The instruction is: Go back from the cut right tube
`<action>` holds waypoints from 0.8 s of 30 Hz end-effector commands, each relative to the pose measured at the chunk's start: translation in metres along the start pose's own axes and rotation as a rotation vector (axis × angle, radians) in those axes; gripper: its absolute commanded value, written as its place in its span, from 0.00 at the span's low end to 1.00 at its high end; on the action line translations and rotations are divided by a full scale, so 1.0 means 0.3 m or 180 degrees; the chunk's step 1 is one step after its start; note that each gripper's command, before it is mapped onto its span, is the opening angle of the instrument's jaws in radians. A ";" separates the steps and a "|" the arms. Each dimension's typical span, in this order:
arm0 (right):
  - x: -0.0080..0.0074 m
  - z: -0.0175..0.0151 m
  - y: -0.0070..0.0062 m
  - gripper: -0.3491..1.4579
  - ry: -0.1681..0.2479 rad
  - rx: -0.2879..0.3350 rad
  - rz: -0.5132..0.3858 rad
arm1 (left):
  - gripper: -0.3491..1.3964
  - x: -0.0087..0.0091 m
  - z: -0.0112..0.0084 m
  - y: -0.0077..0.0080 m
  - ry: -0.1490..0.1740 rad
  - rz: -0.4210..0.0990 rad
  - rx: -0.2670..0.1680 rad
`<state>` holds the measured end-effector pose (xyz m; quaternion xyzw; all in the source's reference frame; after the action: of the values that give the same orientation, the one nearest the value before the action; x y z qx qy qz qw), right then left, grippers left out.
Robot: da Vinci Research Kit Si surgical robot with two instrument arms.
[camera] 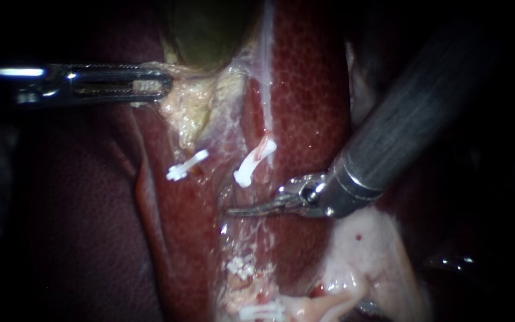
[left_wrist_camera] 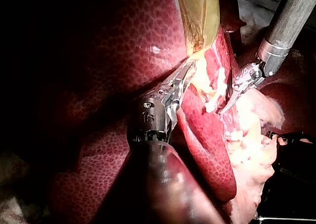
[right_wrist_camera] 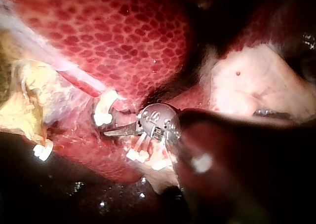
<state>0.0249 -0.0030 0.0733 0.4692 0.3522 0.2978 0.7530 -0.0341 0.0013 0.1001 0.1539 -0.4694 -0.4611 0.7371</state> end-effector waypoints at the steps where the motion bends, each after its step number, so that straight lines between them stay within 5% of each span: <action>1: 0.0000 0.000 0.0000 0.00 0.0000 0.0002 -0.0003 | 0.02 0.0000 0.0000 0.0000 0.0000 0.0001 0.0000; 8: -0.0015 0.001 0.0010 0.02 -0.0003 -0.0002 -0.0016 | 0.02 0.0000 0.0000 0.0000 0.0000 0.0001 0.0000; 9: -0.0023 0.002 0.0014 0.27 -0.0007 -0.0002 -0.0024 | 0.02 0.0000 0.0000 0.0000 0.0000 0.0001 0.0000; 10: -0.0030 0.002 0.0017 0.41 -0.0012 0.0000 -0.0014 | 0.02 0.0000 0.0000 0.0000 0.0000 0.0000 0.0000; 12: -0.0041 0.003 0.0020 0.64 -0.0031 0.0016 0.0037 | 0.02 0.0000 0.0000 0.0000 0.0000 0.0001 0.0000; 14: -0.0041 0.003 0.0020 0.75 -0.0044 0.0057 0.0009 | 0.02 0.0000 0.0000 0.0000 0.0000 0.0000 0.0000; 24: -0.0047 0.003 0.0013 0.88 0.0005 0.0155 -0.0020 | 0.02 0.0000 0.0000 0.0000 0.0000 0.0001 0.0000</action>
<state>0.0247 -0.0044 0.0742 0.4864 0.3613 0.2872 0.7419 -0.0341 0.0013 0.1001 0.1538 -0.4694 -0.4610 0.7372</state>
